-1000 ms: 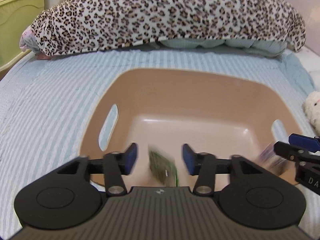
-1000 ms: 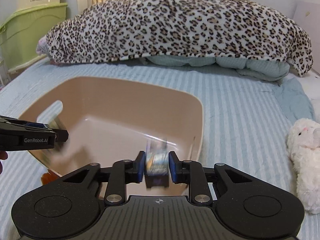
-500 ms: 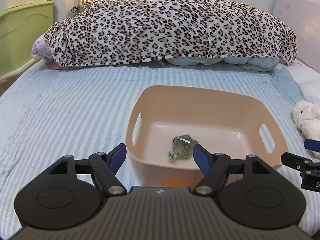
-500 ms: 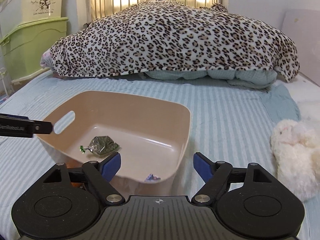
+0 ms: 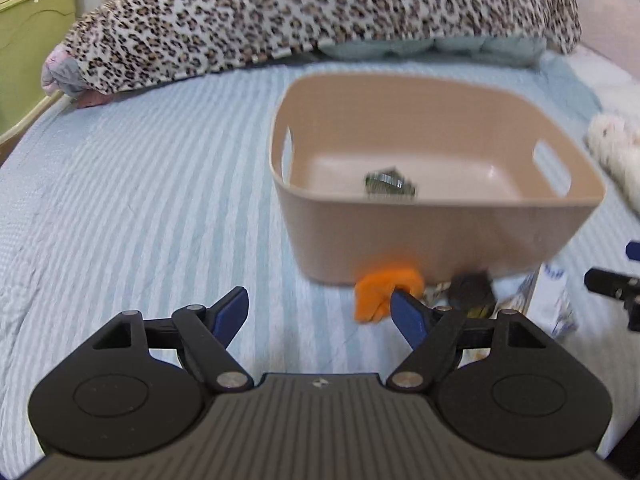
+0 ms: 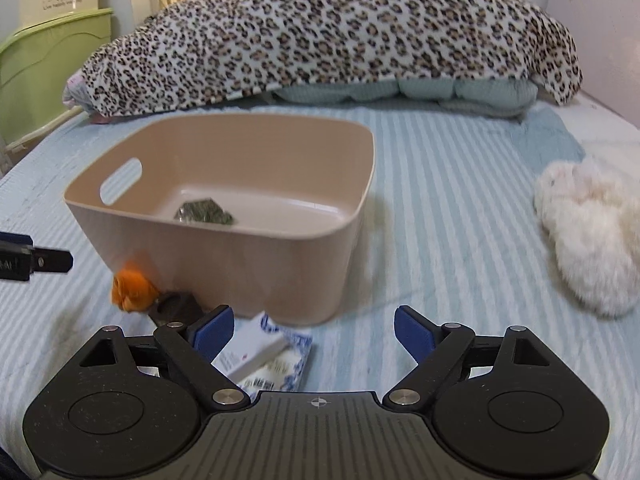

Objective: Organize objects
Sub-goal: 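Grasp the orange cloth with the left tool while the right tool grasps the white medicine box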

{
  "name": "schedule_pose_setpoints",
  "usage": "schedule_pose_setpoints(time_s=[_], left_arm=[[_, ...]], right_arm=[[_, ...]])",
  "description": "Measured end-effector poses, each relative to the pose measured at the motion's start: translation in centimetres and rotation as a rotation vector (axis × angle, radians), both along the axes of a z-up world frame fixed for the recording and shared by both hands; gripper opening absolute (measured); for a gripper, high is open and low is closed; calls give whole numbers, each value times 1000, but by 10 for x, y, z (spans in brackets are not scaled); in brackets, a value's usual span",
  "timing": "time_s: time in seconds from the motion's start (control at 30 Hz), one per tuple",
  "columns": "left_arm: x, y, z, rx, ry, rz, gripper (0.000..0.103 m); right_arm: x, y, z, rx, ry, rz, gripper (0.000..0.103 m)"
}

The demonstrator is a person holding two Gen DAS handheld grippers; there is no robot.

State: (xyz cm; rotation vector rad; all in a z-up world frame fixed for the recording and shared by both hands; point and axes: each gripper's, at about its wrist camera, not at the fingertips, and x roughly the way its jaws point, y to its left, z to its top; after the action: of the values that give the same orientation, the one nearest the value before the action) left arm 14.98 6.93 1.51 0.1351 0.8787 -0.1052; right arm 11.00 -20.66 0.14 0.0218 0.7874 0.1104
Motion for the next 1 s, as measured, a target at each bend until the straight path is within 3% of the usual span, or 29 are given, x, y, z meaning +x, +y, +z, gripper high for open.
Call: schedule_pose_setpoints(time_s=[0.13, 0.4, 0.63, 0.93, 1.0], left_arm=[[7, 4, -19, -11, 50, -34, 79], [24, 1, -36, -19, 56, -57, 79], [33, -7, -48, -6, 75, -85, 79], [35, -23, -48, -26, 52, -141, 79], [36, -23, -49, -41, 55, -137, 78]], right_arm=[[-2, 9, -14, 0, 27, -18, 90], [9, 27, -29, 42, 59, -50, 90], [27, 45, -45, -20, 72, -87, 90], [19, 24, -48, 1, 99, -103, 90], [18, 19, -48, 8, 100, -106, 86]])
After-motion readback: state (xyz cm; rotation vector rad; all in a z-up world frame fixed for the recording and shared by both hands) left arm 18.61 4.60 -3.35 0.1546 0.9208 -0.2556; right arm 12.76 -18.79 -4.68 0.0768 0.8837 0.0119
